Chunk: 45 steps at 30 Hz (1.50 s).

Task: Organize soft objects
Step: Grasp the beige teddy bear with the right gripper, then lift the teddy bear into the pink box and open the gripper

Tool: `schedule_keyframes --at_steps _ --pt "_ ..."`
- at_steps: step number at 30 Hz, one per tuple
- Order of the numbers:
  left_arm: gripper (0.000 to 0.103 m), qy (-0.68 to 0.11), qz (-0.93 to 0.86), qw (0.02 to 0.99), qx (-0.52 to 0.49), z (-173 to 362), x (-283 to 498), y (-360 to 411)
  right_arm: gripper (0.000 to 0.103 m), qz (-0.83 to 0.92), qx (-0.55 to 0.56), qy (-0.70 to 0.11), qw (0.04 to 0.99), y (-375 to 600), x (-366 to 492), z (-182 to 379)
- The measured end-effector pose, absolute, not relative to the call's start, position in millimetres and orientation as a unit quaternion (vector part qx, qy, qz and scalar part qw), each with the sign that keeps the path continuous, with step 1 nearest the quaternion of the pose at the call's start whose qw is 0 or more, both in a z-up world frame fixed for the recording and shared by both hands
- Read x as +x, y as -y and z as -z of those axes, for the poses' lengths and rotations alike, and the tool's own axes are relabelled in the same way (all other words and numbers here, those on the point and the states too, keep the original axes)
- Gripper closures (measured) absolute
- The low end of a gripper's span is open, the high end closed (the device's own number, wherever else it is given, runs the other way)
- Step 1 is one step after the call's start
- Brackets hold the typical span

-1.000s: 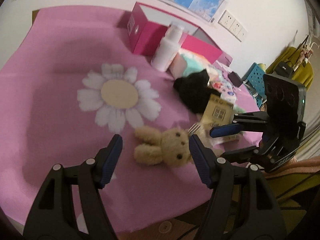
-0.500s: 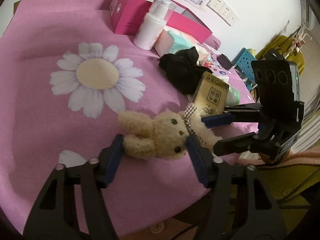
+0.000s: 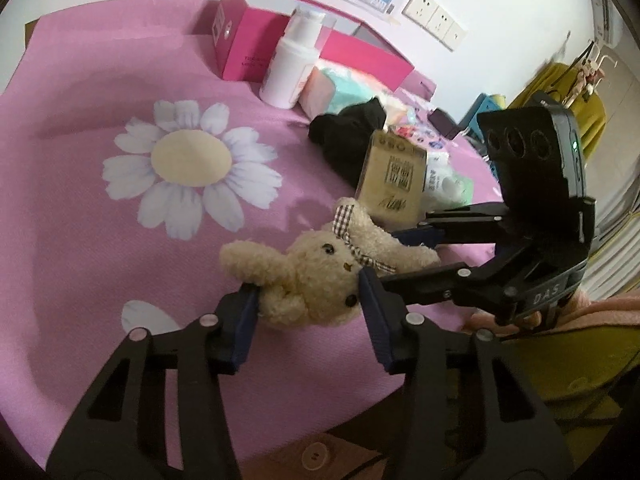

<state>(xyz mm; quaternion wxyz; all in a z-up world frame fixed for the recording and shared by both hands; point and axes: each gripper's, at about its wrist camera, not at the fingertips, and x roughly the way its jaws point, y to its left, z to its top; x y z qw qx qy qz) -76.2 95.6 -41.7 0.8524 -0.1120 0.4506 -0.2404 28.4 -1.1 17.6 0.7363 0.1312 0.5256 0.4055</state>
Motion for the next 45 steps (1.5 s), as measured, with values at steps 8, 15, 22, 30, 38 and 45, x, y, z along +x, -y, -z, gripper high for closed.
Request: schedule_keyframes --at_steps 8,15,22,30,38,45 --pt "0.053 -0.38 0.254 0.886 -0.084 -13 -75 -84 0.055 -0.405 0.115 -0.439 0.794 31 26 -74" --pt "0.053 -0.315 0.27 0.909 -0.045 -66 -33 -58 0.055 -0.374 0.128 -0.375 0.839 78 60 -118" --pt "0.053 -0.293 0.276 0.915 -0.018 -104 28 -30 0.055 -0.332 0.139 -0.341 0.868 115 105 -144" --pt "0.053 -0.307 0.265 0.914 -0.012 -119 97 -2 0.055 -0.293 0.149 -0.335 0.883 146 160 -140" --pt "0.053 -0.351 0.246 0.903 -0.013 -103 155 20 0.055 -0.276 0.171 -0.361 0.874 172 205 -110" --pt "0.053 -0.393 0.213 0.895 0.004 -82 185 36 0.054 -0.27 0.191 -0.4 0.855 182 232 -78"
